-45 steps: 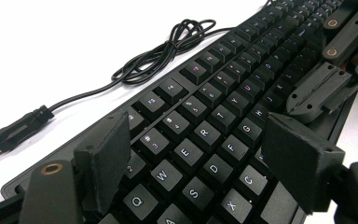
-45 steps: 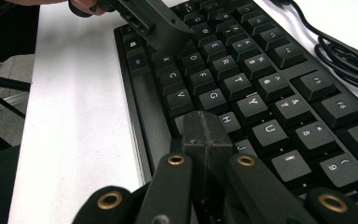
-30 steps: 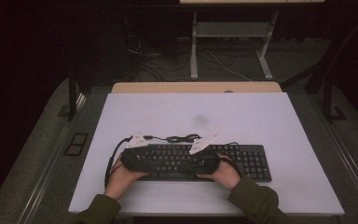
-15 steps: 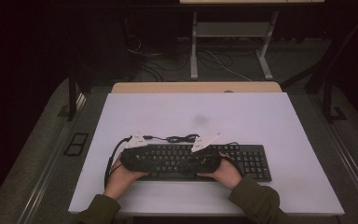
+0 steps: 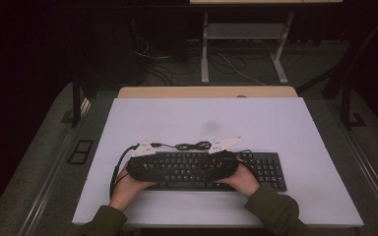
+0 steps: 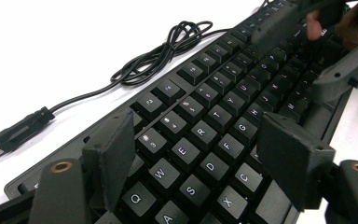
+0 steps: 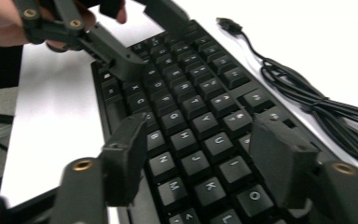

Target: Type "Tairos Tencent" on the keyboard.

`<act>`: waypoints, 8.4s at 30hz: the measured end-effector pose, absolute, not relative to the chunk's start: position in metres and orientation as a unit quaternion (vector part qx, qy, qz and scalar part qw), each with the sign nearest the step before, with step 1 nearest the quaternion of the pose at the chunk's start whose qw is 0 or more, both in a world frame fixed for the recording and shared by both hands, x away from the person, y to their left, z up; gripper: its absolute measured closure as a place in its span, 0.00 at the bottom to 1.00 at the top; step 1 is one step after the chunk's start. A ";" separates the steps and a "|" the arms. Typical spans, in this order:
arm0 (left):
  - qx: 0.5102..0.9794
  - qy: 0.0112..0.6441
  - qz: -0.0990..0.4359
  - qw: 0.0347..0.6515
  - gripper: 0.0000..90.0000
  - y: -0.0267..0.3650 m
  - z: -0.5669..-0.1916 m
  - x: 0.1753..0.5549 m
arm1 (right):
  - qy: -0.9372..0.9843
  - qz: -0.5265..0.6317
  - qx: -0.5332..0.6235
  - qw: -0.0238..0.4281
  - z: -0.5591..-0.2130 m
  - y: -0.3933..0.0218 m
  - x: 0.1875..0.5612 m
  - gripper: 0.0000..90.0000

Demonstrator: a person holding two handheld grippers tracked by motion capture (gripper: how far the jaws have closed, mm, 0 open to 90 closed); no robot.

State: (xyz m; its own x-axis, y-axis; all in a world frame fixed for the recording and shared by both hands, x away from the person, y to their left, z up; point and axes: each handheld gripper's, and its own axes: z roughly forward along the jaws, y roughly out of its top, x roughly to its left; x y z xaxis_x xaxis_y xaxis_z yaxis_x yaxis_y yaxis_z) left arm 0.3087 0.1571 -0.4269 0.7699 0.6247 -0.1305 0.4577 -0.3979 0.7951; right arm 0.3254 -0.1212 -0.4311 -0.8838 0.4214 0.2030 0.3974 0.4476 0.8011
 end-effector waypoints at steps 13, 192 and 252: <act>0.836 0.310 0.073 0.447 0.56 0.156 -0.425 0.305 | 0.837 0.476 0.267 0.032 -0.431 -0.134 0.332 0.27; 0.823 0.337 0.092 0.448 0.37 0.158 -0.425 0.315 | 0.869 0.447 0.213 -0.011 -0.441 -0.106 0.315 0.99; 0.843 0.299 0.079 0.440 0.94 0.137 -0.422 0.315 | 0.837 0.481 0.261 0.021 -0.427 -0.136 0.329 0.33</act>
State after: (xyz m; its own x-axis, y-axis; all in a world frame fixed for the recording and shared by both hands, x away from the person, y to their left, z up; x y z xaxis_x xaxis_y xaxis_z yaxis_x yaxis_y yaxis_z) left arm 0.3148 0.1373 -0.4218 0.8091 0.5734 -0.1288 0.4335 -0.4343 0.7896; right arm 0.3292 -0.1359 -0.4269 -0.8633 0.4566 0.2151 0.4158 0.4018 0.8159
